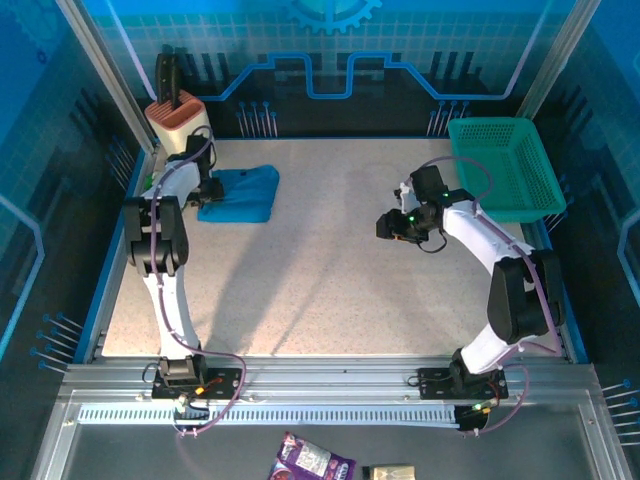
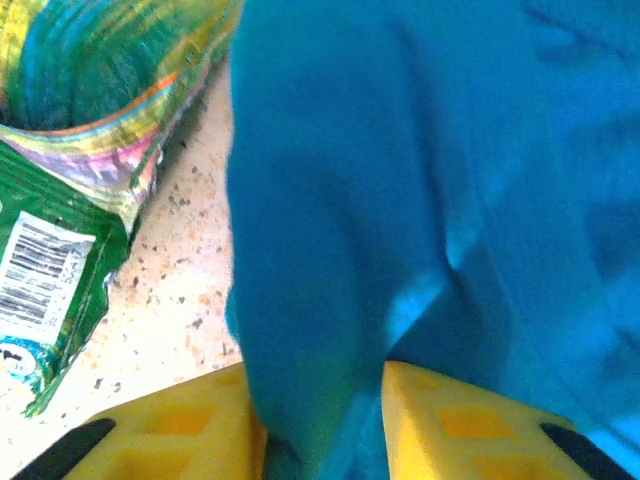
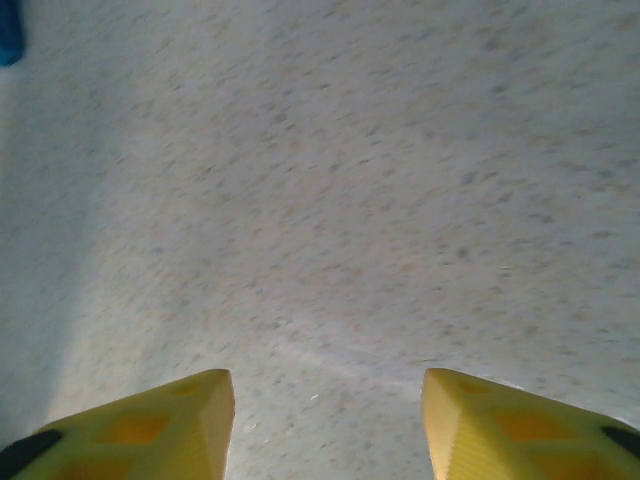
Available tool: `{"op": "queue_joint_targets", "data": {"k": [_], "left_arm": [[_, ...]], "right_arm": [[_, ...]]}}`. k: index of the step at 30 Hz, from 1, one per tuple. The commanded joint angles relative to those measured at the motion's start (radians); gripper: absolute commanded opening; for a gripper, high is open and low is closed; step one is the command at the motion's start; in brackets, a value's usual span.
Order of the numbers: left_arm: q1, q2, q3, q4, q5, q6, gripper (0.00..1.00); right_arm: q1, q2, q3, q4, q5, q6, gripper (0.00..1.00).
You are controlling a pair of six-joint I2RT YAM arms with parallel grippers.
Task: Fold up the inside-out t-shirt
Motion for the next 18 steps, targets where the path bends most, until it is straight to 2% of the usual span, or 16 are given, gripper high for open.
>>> {"op": "queue_joint_targets", "data": {"k": [1, 2, 3, 4, 5, 9, 12, 14, 17, 18], "left_arm": [[-0.007, -0.187, -0.103, 0.079, 0.024, -0.046, 0.53], [-0.010, -0.228, -0.140, 0.101, 0.026, -0.055, 0.57], [-0.013, -0.275, -0.196, 0.125, 0.028, -0.067, 0.70], [-0.016, -0.321, -0.248, 0.149, 0.025, -0.082, 0.82], [-0.019, -0.363, -0.297, 0.173, 0.025, -0.092, 0.88], [-0.039, -0.545, -0.541, 0.305, -0.050, -0.131, 0.99], [-0.061, -0.661, -0.737, 0.436, -0.177, -0.139, 0.98], [-0.066, -0.714, -0.847, 0.524, -0.238, -0.138, 0.99], [-0.066, -0.756, -1.008, 0.714, -0.221, -0.078, 0.99], [-0.067, -0.759, -1.048, 0.779, -0.191, -0.051, 0.99]], "right_arm": [[-0.020, -0.040, -0.041, 0.089, 0.235, -0.051, 0.67], [-0.022, -0.045, -0.053, 0.114, 0.269, -0.054, 0.97], [-0.031, -0.047, -0.066, 0.139, 0.305, -0.052, 1.00], [-0.037, -0.046, -0.080, 0.168, 0.344, -0.052, 1.00], [-0.043, -0.044, -0.093, 0.190, 0.376, -0.059, 1.00], [-0.053, -0.040, -0.175, 0.342, 0.561, -0.124, 1.00], [-0.058, -0.056, -0.269, 0.520, 0.657, -0.214, 1.00], [-0.060, -0.076, -0.386, 0.734, 0.662, -0.314, 1.00], [-0.075, -0.101, -0.572, 1.130, 0.657, -0.382, 1.00], [-0.104, -0.107, -0.603, 1.183, 0.606, -0.342, 1.00]]}}
